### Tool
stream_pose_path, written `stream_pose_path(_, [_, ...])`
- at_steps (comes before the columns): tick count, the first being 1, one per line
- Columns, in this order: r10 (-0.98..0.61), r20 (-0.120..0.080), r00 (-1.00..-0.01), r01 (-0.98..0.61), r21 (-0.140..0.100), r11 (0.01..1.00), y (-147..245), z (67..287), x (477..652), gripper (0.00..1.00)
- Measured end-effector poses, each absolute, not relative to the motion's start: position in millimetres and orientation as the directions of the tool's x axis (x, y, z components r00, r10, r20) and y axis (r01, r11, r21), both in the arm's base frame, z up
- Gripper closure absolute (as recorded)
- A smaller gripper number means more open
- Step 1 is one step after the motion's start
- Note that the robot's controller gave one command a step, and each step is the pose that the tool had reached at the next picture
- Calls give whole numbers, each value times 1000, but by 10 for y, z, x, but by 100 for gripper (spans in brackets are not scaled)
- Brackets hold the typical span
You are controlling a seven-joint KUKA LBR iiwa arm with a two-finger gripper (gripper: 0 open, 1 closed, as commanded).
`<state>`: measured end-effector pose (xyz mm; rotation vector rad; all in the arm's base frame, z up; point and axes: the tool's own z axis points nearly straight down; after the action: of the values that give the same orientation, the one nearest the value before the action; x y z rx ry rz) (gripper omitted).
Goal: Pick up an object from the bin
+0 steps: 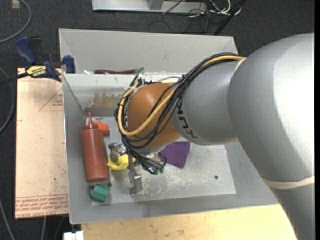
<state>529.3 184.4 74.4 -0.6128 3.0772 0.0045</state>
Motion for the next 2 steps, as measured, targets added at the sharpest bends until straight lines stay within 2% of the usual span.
stream_pose_path(1, [-331,-6,-943,-332,5,943,1519,740,5472,0])
stream_pose_path(2, [-242,-4,-970,-242,1,970,1543,820,5729,0])
